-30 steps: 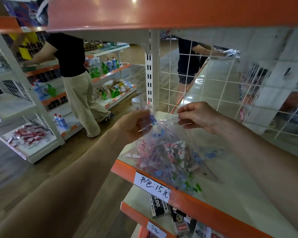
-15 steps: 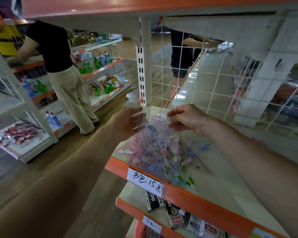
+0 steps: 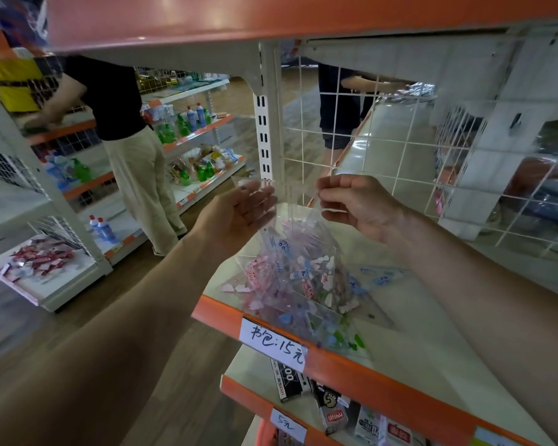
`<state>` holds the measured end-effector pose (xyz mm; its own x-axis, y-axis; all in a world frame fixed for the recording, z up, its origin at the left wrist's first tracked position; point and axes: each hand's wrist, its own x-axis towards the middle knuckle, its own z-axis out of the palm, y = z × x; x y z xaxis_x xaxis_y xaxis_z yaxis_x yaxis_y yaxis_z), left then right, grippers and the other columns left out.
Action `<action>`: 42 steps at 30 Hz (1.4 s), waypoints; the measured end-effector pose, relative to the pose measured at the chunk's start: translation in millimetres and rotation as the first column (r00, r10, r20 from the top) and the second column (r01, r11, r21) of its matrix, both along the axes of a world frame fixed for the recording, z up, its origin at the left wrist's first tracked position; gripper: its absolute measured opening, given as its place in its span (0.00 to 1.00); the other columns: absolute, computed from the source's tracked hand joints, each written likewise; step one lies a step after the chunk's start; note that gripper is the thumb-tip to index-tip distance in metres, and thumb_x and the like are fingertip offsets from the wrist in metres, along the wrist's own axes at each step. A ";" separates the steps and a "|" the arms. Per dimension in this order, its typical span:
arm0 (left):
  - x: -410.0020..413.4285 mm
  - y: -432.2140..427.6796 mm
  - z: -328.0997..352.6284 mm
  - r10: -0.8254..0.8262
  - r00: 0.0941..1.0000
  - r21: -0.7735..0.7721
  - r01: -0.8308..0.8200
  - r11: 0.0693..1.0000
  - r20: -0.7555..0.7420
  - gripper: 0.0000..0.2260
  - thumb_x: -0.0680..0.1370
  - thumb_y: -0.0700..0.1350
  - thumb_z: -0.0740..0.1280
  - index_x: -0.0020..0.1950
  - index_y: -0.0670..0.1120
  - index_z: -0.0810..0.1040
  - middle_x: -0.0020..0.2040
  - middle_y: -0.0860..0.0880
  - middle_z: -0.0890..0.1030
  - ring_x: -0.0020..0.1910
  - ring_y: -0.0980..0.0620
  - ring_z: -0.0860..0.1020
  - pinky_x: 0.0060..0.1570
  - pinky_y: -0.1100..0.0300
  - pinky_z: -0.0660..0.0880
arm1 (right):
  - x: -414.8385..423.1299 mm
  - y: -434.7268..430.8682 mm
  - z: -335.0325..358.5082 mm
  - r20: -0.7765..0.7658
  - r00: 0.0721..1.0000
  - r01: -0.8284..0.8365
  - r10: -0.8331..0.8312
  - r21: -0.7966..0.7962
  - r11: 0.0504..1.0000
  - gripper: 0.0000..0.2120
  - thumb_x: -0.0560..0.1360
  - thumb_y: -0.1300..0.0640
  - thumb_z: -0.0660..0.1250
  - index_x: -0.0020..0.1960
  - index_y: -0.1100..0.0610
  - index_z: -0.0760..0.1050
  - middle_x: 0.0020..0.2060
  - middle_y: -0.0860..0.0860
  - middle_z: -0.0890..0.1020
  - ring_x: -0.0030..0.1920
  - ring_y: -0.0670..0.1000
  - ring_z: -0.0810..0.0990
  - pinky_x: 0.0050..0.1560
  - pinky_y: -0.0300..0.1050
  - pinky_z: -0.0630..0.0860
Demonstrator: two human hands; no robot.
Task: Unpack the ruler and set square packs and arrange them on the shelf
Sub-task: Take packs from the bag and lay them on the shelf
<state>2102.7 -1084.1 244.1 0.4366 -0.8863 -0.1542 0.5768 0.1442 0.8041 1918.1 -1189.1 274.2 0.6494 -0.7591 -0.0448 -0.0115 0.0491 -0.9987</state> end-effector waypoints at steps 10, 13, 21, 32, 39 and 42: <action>6.5 6.1 27.0 0.029 0.991 -0.181 -0.005 0.983 0.130 0.10 0.79 0.34 0.56 0.51 0.44 0.75 0.45 0.45 0.81 0.47 0.49 0.79 0.53 0.56 0.75 | -6.6 6.2 13.5 0.048 0.998 0.053 -0.047 -0.150 0.987 0.07 0.75 0.66 0.67 0.44 0.55 0.79 0.40 0.52 0.80 0.38 0.45 0.78 0.34 0.35 0.77; -7.8 4.7 15.4 -0.129 0.987 -0.080 0.136 0.987 0.091 0.10 0.81 0.37 0.55 0.57 0.44 0.74 0.49 0.43 0.83 0.50 0.45 0.81 0.52 0.49 0.78 | -4.8 12.3 19.0 0.084 0.996 0.021 -0.009 -0.146 0.989 0.07 0.75 0.67 0.67 0.44 0.56 0.78 0.39 0.53 0.79 0.38 0.46 0.78 0.35 0.35 0.77; -32.9 -1.7 4.7 -0.205 0.974 0.023 0.204 0.979 0.099 0.10 0.82 0.41 0.54 0.57 0.46 0.74 0.50 0.44 0.83 0.51 0.46 0.81 0.56 0.45 0.75 | -16.7 14.2 19.0 0.057 0.996 0.083 -0.072 -0.233 0.969 0.08 0.75 0.68 0.66 0.43 0.56 0.78 0.37 0.52 0.78 0.37 0.46 0.77 0.33 0.34 0.77; -16.8 -7.1 50.5 0.108 0.951 -0.116 -0.078 0.990 0.288 0.12 0.82 0.38 0.56 0.63 0.43 0.73 0.52 0.39 0.81 0.48 0.49 0.82 0.54 0.53 0.76 | -32.2 8.9 28.4 0.182 0.962 0.239 -0.202 -0.208 0.949 0.05 0.75 0.67 0.67 0.46 0.58 0.78 0.36 0.51 0.78 0.34 0.43 0.77 0.37 0.36 0.79; -70.6 -8.8 27.2 -0.221 0.962 0.004 0.223 0.975 0.158 0.07 0.82 0.43 0.56 0.55 0.45 0.73 0.52 0.41 0.81 0.51 0.43 0.81 0.47 0.52 0.80 | -15.1 20.1 15.8 0.068 0.980 0.201 -0.189 -0.387 0.900 0.09 0.75 0.69 0.65 0.42 0.57 0.77 0.36 0.49 0.78 0.35 0.43 0.78 0.38 0.38 0.81; -72.8 -6.6 14.0 -0.266 0.933 0.081 0.254 0.964 0.241 0.06 0.80 0.35 0.58 0.51 0.44 0.74 0.56 0.39 0.80 0.54 0.42 0.80 0.47 0.54 0.80 | -17.2 20.4 0.1 0.007 0.987 0.158 -0.163 -0.290 0.944 0.08 0.74 0.68 0.66 0.41 0.57 0.76 0.36 0.51 0.78 0.35 0.46 0.78 0.41 0.43 0.82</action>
<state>2029.9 -1090.7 258.1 0.2212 -0.9684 -0.1151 0.3706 -0.0257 0.9284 1900.9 -1168.7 274.3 0.5194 -0.8350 0.1820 -0.0444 -0.2390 -0.9700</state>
